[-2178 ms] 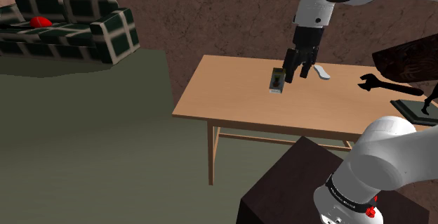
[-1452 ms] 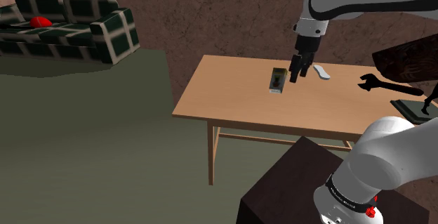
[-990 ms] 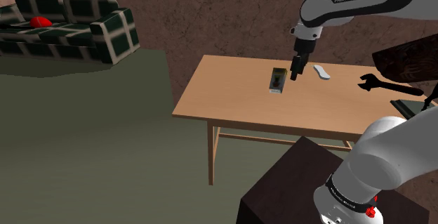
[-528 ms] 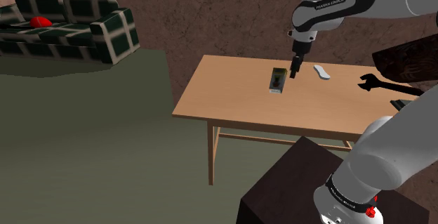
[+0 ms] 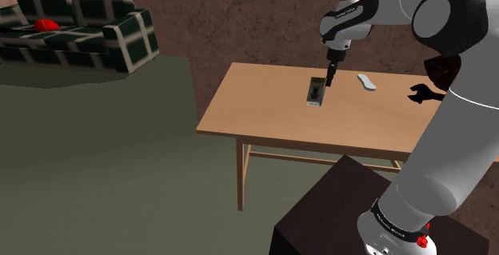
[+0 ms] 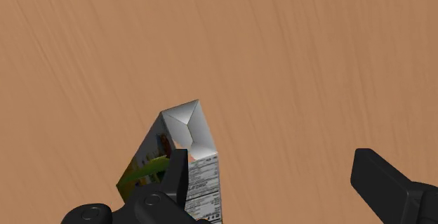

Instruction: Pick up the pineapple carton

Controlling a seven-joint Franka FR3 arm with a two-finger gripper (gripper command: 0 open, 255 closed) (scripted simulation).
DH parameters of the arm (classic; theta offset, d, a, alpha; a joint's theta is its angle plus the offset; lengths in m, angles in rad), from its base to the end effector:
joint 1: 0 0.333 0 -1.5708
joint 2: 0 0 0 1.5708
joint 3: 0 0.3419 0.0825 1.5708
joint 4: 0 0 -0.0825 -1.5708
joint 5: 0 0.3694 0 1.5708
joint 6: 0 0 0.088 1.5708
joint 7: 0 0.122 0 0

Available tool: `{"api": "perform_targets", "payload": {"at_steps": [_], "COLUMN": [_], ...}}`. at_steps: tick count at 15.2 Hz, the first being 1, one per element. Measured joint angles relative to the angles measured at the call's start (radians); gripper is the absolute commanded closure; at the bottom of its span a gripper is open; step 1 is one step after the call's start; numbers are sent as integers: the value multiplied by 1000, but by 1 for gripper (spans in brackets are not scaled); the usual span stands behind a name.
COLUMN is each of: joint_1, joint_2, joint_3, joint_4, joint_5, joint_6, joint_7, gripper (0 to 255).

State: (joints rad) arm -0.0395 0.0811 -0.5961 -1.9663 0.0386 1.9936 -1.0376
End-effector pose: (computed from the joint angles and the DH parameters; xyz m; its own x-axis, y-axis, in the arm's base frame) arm 0.4526 -0.3225 0.4519 0.9258 0.3768 -0.0294 0.3760 -0.9262 -0.0283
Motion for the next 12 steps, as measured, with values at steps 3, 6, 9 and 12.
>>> {"api": "perform_targets", "payload": {"at_steps": [3, 6, 9, 12], "joint_1": [-40, -72, -80, -84], "joint_2": [131, 217, 245, 265], "joint_3": [-2, 9, 16, 22], "joint_4": [121, 195, 190, 175], "joint_5": [75, 123, 140, 154], "joint_6": [0, 5, 34, 68], "joint_7": [-109, -172, -188, -195], "gripper": [0, 0, 0, 0]}}
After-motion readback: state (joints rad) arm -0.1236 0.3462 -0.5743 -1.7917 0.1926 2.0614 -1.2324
